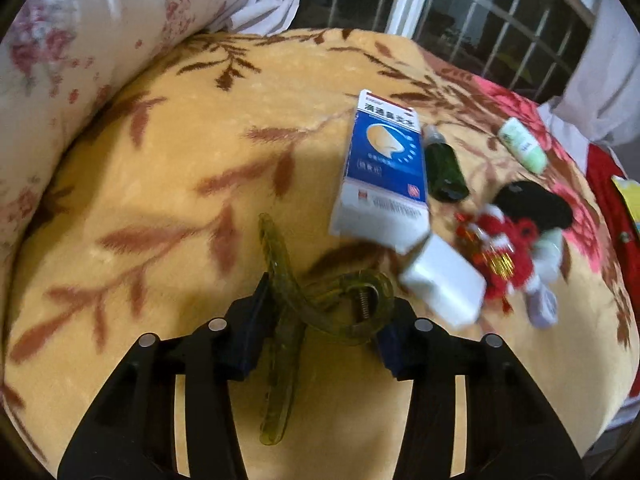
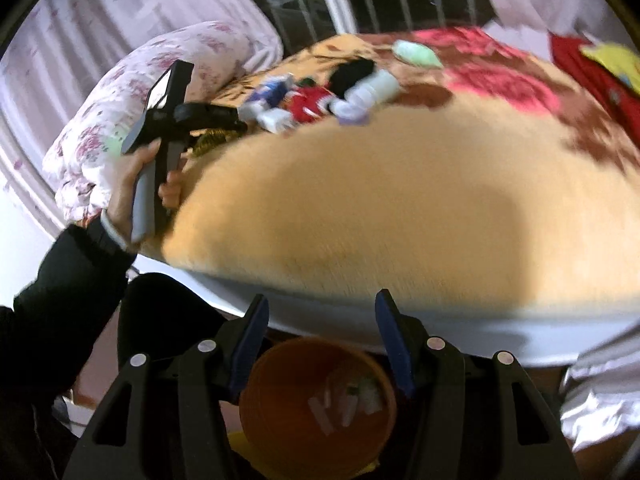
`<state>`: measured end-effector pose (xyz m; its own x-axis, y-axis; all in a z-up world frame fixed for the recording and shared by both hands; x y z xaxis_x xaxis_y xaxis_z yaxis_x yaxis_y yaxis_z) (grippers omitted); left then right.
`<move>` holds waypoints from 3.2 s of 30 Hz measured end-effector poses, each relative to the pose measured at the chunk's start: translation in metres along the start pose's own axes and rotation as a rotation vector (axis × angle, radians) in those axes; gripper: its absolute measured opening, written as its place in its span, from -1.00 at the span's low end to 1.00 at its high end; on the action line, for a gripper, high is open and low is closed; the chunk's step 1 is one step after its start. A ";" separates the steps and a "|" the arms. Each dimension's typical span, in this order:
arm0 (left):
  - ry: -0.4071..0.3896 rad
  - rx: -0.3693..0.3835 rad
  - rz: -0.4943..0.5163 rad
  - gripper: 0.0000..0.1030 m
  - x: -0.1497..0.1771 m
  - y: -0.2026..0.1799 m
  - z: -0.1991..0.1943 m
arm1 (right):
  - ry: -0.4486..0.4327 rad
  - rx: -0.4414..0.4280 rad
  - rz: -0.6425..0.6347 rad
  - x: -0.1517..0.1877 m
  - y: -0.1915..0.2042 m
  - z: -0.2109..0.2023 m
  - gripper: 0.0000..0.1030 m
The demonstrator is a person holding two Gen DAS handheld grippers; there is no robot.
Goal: Collect trash
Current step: 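Grasp the green hair clip with left tool while right tool grasps red knitted ornament, then drop the hair clip and red ornament into the orange bin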
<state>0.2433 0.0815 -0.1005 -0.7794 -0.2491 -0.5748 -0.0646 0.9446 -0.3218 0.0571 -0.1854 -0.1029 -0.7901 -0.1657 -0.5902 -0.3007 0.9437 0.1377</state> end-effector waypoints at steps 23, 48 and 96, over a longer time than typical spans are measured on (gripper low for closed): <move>-0.107 0.008 0.045 -0.14 0.028 0.015 -0.029 | 0.032 0.164 -0.157 -0.227 0.051 0.191 0.19; -0.210 0.115 0.212 -0.17 0.049 -0.053 -0.120 | -0.140 -0.040 -0.022 -0.166 0.035 0.016 -0.45; 0.383 0.125 0.311 0.21 0.301 -0.062 -0.041 | 0.285 -0.001 0.109 0.126 0.006 0.051 0.04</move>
<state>-0.0128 -0.0439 -0.2230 -0.9238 0.1580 -0.3487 0.2637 0.9229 -0.2807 -0.0168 -0.1857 -0.2169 -0.9355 -0.1373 -0.3254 -0.2064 0.9602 0.1883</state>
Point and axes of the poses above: each gripper's, at about its wrist camera, not at the fingertips, and z roughly the way its jaws point, y to its left, x to its underside, the point moved 8 cm from there along z, roughly the way its jaws point, and after that the axes turned 11 degrees about x, right-handed, at the moved point
